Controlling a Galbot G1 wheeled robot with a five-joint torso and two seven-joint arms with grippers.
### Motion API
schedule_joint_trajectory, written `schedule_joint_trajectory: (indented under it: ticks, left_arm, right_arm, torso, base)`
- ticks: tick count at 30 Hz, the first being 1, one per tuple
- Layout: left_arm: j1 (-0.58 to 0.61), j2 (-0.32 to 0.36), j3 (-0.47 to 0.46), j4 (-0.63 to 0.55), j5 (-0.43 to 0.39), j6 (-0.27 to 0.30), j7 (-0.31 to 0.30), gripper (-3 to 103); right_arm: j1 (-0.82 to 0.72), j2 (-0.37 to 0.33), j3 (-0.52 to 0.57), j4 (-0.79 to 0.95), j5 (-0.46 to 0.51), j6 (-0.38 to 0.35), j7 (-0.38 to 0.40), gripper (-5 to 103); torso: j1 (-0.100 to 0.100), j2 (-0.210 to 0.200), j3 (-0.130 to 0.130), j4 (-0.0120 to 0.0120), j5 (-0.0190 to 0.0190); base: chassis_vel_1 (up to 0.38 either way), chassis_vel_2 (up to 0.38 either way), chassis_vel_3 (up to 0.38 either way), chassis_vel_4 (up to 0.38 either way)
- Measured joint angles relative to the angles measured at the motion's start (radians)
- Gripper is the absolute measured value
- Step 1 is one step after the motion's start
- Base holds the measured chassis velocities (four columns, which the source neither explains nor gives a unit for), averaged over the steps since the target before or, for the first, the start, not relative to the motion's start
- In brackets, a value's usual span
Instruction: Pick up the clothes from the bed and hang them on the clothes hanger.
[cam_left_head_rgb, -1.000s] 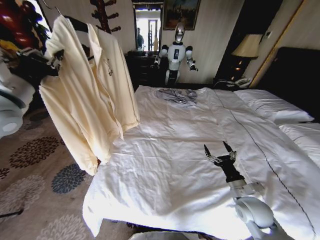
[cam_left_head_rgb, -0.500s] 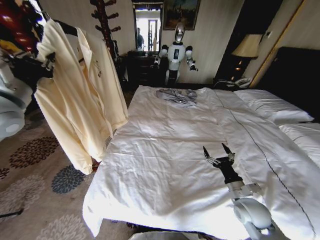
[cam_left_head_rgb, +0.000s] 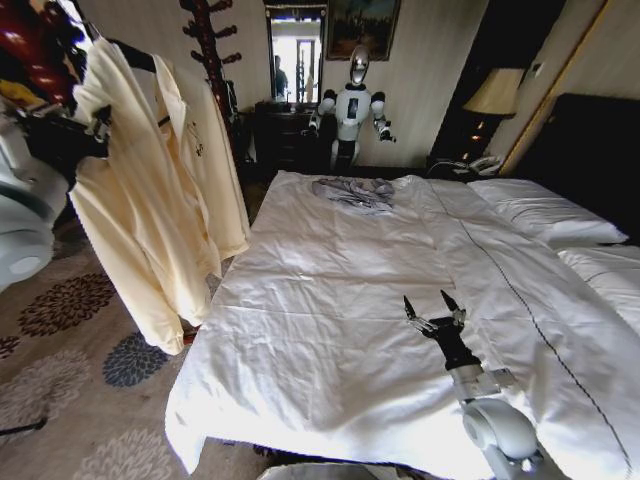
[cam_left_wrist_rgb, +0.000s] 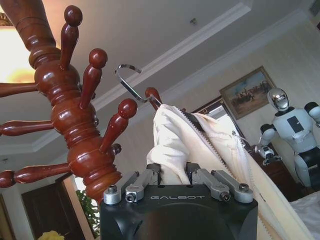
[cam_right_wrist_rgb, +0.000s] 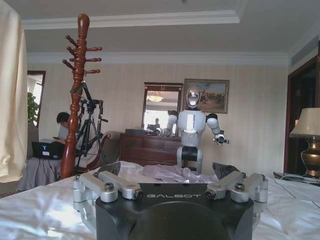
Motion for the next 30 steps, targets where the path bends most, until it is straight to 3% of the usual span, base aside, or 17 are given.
schedule_joint_trajectory:
  ticks: [12, 30]
  left_arm:
    - [0.01, -0.03, 0.0, 0.008, 0.0, 0.019, -0.02, 24]
    - [0.019, -0.057, 0.024, 0.041, 0.008, 0.002, -0.016, 24]
  right_arm:
    - [-0.018, 0.031, 0.012, 0.005, -0.012, 0.004, 0.001, 100]
    - [-0.016, 0.016, 0.013, 0.011, -0.007, 0.001, 0.009, 100]
  torso:
    - [0.0, 0.0, 0.0, -0.0001, 0.0]
    - [0.0, 0.0, 0.0, -0.0001, 0.0]
  base:
    - [0.0, 0.0, 0.0, 0.0]
    - [0.0, 0.0, 0.0, 0.0]
